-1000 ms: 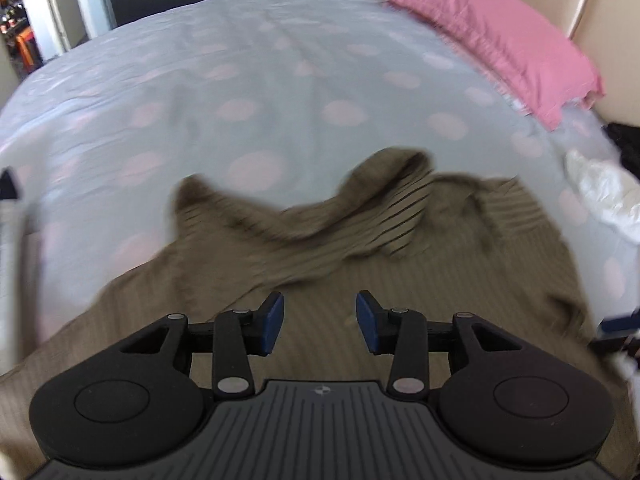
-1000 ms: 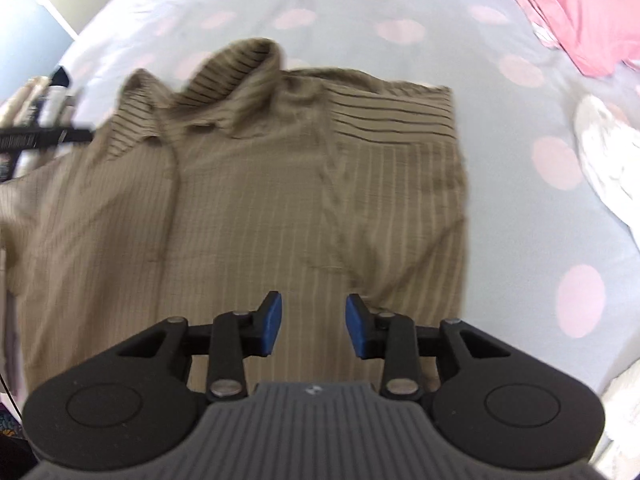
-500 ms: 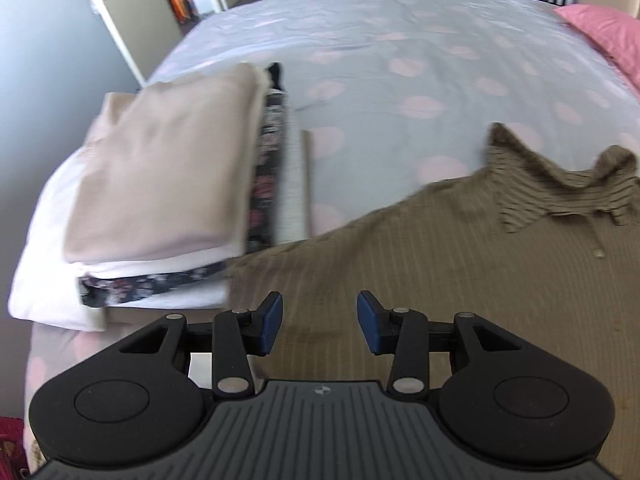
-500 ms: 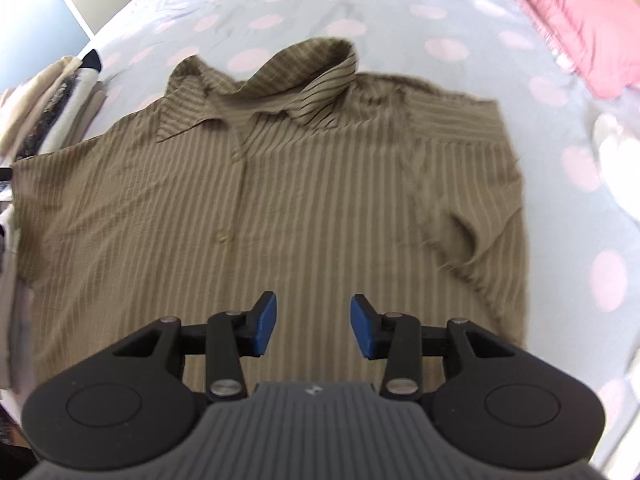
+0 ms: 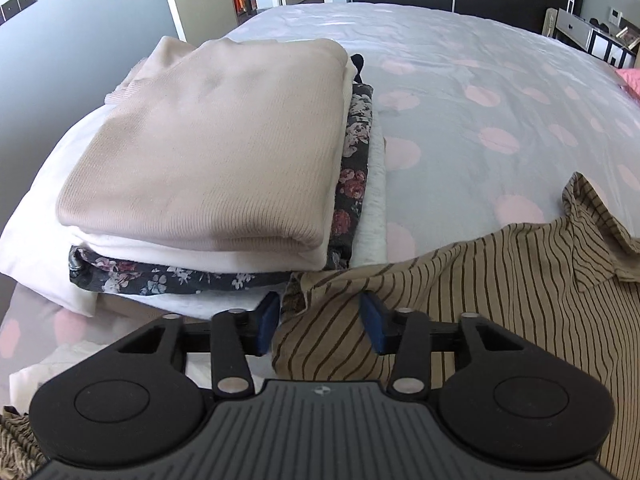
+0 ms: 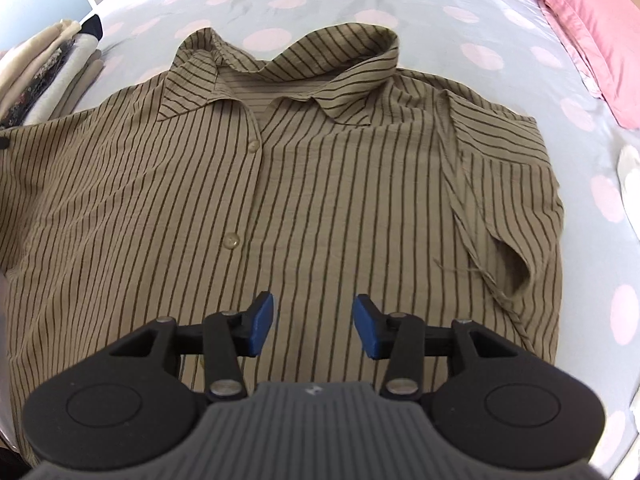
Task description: Fold clothes
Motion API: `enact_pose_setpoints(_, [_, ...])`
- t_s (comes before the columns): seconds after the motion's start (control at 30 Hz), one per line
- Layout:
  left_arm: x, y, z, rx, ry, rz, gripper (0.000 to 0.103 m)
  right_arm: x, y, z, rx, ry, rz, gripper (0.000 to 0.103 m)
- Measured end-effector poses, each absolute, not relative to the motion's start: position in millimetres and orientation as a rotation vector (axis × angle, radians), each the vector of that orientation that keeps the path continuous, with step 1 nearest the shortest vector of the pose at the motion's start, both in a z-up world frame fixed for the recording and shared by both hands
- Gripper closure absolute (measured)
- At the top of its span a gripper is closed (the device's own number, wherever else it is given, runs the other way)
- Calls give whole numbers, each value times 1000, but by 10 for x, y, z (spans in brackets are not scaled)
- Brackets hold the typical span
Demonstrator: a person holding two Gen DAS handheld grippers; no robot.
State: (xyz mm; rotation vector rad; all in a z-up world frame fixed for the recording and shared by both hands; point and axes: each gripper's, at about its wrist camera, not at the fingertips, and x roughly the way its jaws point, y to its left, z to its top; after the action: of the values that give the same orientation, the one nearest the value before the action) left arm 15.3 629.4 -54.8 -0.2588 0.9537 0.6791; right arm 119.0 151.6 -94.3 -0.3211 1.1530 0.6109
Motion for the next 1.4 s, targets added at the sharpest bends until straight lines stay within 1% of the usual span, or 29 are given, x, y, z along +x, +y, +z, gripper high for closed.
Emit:
enact_pose_setpoints(0.03, [152, 6301, -537, -273, 949, 669, 97, 1200, 1542, -962, -330, 1153, 613, 55])
enact_pose_setpoints(0.17, [153, 6216, -416, -263, 947, 622, 101, 1221, 1571, -1004, -343, 1152, 616, 55])
enact_pose_setpoints(0.47, [655, 5798, -169, -273, 989, 464, 102, 1197, 1525, -971, -333, 1154, 646, 55])
enact_pose_setpoints(0.57, [888, 5667, -245, -299, 1028, 422, 102, 1177, 1522, -924, -344, 1132, 658, 55])
enact_pose_setpoints(0.73, [1240, 5453, -559, -317, 1115, 369, 102, 1133, 1526, -861, -376, 1078, 679, 55])
enact_pose_setpoints(0.83, [1376, 5373, -721, -323, 1168, 323, 98, 1147, 1500, -844, -373, 1075, 685, 55])
enact_pose_setpoints(0.9, [1387, 5319, -757, -318, 1175, 296, 83, 1169, 1470, -836, -371, 1078, 683, 55])
enact_pose_setpoints(0.97, [1351, 5274, -711, -281, 1161, 290, 76, 1193, 1437, -833, -368, 1078, 676, 55])
enact_pose_setpoints(1.03, [1292, 5260, -656, -247, 1144, 296, 67, 1217, 1408, -832, -363, 1077, 669, 55])
enact_pose_setpoints(1.07, [1250, 5273, -625, -233, 1134, 305, 58, 1227, 1396, -832, -360, 1077, 665, 55])
enact_pose_setpoints(1.1, [1195, 5300, -604, -222, 1128, 315, 55, 1234, 1382, -831, -357, 1077, 663, 55])
enact_pose_setpoints(1.23, [916, 5456, -630, -210, 1149, 366, 55, 1221, 1370, -820, -345, 1084, 676, 55])
enact_pose_setpoints(1.4, [493, 5652, -821, -215, 1237, 426, 55, 1162, 1392, -801, -353, 1080, 696, 55])
